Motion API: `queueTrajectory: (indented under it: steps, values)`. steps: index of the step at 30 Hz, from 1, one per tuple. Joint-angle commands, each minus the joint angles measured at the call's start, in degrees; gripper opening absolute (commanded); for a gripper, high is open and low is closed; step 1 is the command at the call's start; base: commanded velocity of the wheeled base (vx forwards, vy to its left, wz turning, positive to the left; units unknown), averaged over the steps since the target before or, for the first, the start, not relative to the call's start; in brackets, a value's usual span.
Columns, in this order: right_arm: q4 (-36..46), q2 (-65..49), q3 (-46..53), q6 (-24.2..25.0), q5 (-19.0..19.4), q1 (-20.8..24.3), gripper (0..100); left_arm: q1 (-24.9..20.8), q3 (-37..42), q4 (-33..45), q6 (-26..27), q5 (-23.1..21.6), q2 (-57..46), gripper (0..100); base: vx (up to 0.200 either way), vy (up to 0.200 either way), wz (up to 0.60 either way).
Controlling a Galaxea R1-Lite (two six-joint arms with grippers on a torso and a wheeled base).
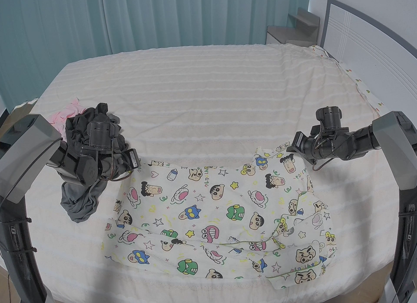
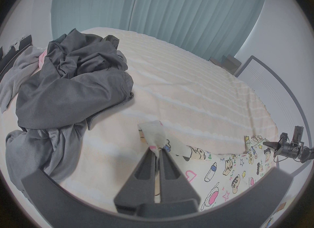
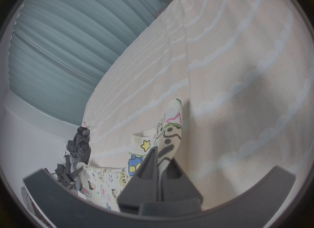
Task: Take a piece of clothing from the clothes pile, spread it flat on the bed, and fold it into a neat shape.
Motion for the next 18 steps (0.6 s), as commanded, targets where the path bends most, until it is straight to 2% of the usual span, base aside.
queueTrajectory:
  steps: [1,7,18]
  values:
    - [-2.03,-2.67,3.19,0.14,0.34,-0.07,0,0.09,0.83,-0.10,-0.03,-0.03,-1.51,0,0.000,0.000,0.00]
    - [-4.23,-5.22,7.41,0.32,2.80,-0.07,0,0.09,2.33,-0.10,0.05,0.05,-3.18,0,0.000,0.000,0.00]
    - [-4.32,-7.06,11.02,0.05,4.20,0.10,0,0.09,5.58,-0.10,0.32,-0.39,-5.91,0,0.000,0.000,0.00]
